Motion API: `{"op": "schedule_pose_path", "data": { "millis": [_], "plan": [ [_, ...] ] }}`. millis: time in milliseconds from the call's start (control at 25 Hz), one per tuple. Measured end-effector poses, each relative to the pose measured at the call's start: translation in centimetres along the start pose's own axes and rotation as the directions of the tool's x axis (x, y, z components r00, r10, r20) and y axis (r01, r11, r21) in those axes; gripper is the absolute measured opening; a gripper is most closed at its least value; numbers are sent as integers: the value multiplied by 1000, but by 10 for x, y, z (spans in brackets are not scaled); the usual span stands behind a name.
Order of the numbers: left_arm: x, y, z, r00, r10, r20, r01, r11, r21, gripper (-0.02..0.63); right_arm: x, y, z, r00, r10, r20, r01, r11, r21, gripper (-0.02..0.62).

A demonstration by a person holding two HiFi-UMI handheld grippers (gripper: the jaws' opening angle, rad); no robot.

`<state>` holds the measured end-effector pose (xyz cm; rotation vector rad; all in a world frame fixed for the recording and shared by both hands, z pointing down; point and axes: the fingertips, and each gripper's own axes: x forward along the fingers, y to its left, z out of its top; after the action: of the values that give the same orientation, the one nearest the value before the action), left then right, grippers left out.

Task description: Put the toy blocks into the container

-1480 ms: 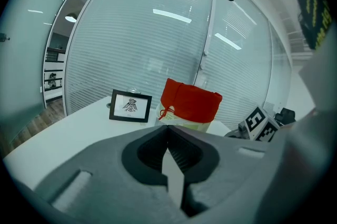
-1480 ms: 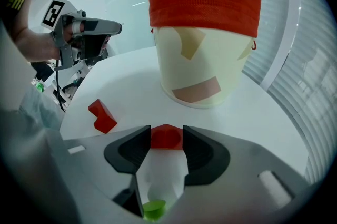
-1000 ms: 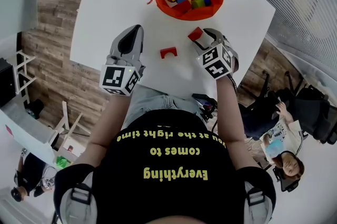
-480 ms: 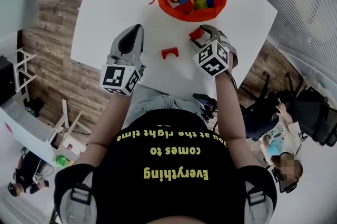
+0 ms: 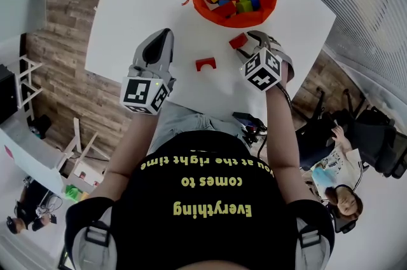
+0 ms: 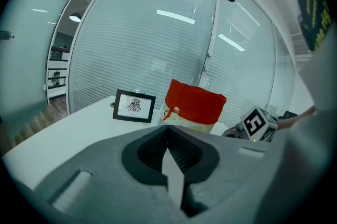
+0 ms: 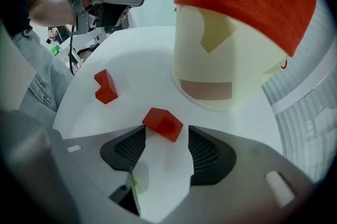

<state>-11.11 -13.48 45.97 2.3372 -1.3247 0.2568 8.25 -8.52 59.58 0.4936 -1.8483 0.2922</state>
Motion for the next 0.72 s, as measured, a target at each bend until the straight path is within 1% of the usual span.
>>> {"op": "schedule_pose_path", "data": {
  "millis": [80,160,280,440,480,520,720],
  "plan": [
    [0,0,-1,1000,2,-2,-2,1000,0,0,2,0,2,1000,0,-3,0,1000,-15,264],
    [0,1,-2,1000,3,-5,-3,1000,-2,-1,2,-1,5,1000,2,3,-2,999,-42,279],
    [1,1,-3,1000,2,-6,-2,1000,-3,-1,2,2,13,1000,20,23,-17,994,-111,278],
    [3,1,-3,1000,2,-6,-2,1000,-3,-1,8,9,16,998,57,-18,-59,980,-191,270],
    [3,1,-3,1000,2,-5,-2,1000,-4,0,8,10,17,998,64,-21,-67,979,-193,265],
    [3,1,-3,1000,3,-5,-3,1000,-4,-1,8,10,18,997,69,-18,-72,980,-187,232],
    [1,3,-2,1000,7,-3,-7,1000,-6,-2,8,9,20,998,63,-3,-63,984,-164,225]
  ]
}}
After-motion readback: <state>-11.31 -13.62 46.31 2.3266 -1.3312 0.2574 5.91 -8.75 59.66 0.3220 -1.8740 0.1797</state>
